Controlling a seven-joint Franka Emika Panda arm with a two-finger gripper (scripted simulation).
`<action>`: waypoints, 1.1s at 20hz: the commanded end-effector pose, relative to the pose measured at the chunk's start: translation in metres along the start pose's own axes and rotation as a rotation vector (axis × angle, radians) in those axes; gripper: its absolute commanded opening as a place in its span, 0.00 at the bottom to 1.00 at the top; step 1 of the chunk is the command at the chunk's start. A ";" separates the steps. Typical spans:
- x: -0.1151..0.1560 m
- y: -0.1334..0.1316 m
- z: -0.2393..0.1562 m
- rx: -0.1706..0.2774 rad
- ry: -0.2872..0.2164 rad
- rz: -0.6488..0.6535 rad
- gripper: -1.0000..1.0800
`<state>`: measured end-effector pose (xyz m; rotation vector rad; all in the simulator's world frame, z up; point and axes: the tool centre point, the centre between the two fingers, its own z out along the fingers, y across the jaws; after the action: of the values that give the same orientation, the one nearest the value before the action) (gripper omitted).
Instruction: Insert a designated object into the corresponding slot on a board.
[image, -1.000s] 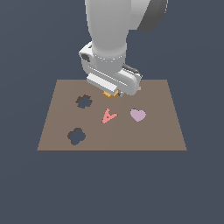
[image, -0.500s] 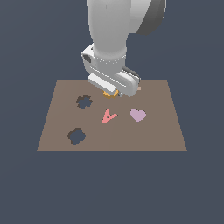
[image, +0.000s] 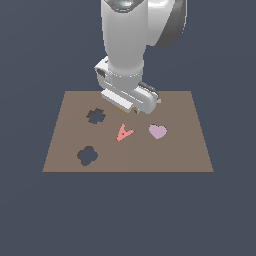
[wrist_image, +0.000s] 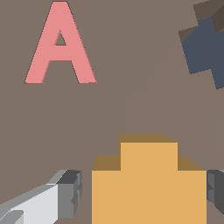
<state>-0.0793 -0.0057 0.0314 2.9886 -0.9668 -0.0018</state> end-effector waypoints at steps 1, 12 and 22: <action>0.000 0.000 0.001 0.001 0.001 0.000 0.00; 0.000 -0.001 0.000 0.002 0.001 -0.001 0.00; 0.008 -0.002 0.000 0.002 0.001 0.086 0.00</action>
<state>-0.0738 -0.0079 0.0312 2.9572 -1.0630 0.0002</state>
